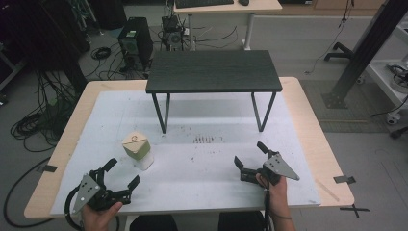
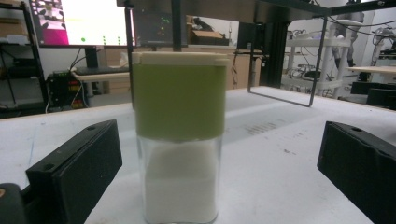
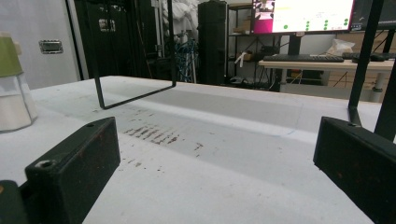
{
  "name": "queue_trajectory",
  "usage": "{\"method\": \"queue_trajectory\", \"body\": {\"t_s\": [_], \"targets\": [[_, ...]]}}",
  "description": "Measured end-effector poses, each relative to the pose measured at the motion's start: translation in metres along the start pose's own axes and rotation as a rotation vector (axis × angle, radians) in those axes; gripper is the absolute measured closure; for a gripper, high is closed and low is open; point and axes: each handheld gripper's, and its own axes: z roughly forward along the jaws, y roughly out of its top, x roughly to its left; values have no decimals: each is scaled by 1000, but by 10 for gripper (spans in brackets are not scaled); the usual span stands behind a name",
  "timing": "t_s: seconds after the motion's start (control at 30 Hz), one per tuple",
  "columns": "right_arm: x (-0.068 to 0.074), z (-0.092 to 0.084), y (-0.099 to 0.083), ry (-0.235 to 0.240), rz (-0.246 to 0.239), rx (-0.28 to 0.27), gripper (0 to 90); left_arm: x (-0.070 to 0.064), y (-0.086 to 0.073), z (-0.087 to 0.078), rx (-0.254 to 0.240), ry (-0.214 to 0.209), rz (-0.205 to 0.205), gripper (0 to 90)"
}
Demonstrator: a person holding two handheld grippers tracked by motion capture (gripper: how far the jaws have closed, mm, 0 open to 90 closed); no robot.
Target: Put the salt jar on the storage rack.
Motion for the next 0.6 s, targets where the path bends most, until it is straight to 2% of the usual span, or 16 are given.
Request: {"method": "queue_trajectory", "body": {"t_s": [0.27, 0.6], "targets": [[0, 0, 0, 0, 0, 0, 1, 7, 0, 4, -4, 42, -9, 2], [0, 0, 0, 0, 1, 1, 1, 10, 0, 12, 2, 50, 0, 2]]}}
